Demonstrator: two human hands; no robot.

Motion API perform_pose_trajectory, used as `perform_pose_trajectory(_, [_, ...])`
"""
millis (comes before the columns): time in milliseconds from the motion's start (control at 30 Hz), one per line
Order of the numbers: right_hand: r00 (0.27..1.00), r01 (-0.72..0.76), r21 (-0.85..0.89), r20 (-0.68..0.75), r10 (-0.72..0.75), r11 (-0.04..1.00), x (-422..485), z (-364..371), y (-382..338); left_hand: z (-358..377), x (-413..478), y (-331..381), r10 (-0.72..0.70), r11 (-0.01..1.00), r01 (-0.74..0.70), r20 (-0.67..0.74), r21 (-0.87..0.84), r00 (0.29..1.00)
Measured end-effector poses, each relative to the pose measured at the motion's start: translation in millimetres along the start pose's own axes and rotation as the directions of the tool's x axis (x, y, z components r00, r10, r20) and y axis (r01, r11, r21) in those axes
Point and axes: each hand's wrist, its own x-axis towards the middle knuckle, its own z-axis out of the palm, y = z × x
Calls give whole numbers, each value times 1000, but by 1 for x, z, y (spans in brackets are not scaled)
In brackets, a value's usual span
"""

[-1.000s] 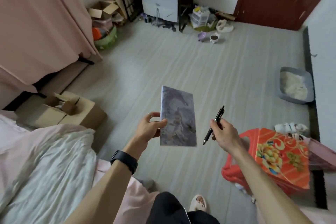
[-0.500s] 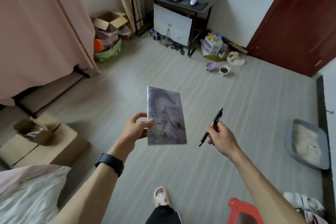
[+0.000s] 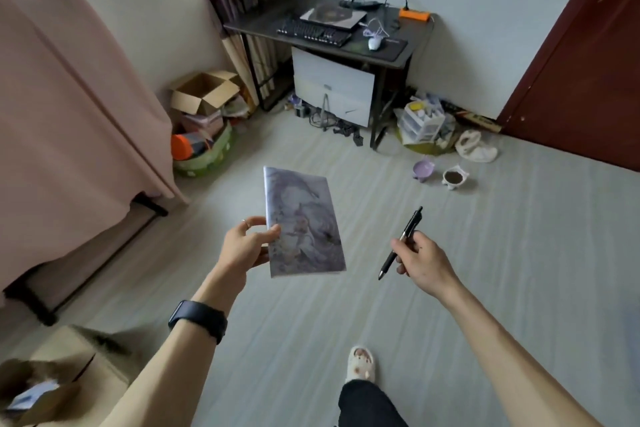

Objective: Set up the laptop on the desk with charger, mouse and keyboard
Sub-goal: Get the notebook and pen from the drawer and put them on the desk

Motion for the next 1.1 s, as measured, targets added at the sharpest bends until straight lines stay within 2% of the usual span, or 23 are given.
perform_pose_trajectory(367, [983,157,-84,104,-148,984,278,7,-185,12,223,155,26,991,-48,-171,-126,985])
perform_pose_trajectory(600, [951,305,-94,83,-297,948,447,44,-316,-3,389,266,122,975,-148,-154,-164,980])
perform_pose_trajectory(767, [950,311,-125,25,-311,942,563,70,-413,-25,517,366,182,962,-203,-123,-185,975])
perform_pose_trajectory(967, [939,336,-151,-29,-344,930,697,84,-507,-40,650,473,224,966,-238,-132,-104,966])
perform_pose_trajectory(1100, [940,338,-156,10,-341,928,785,107,-555,-54,744,544,254,965,-261,-138,-29,957])
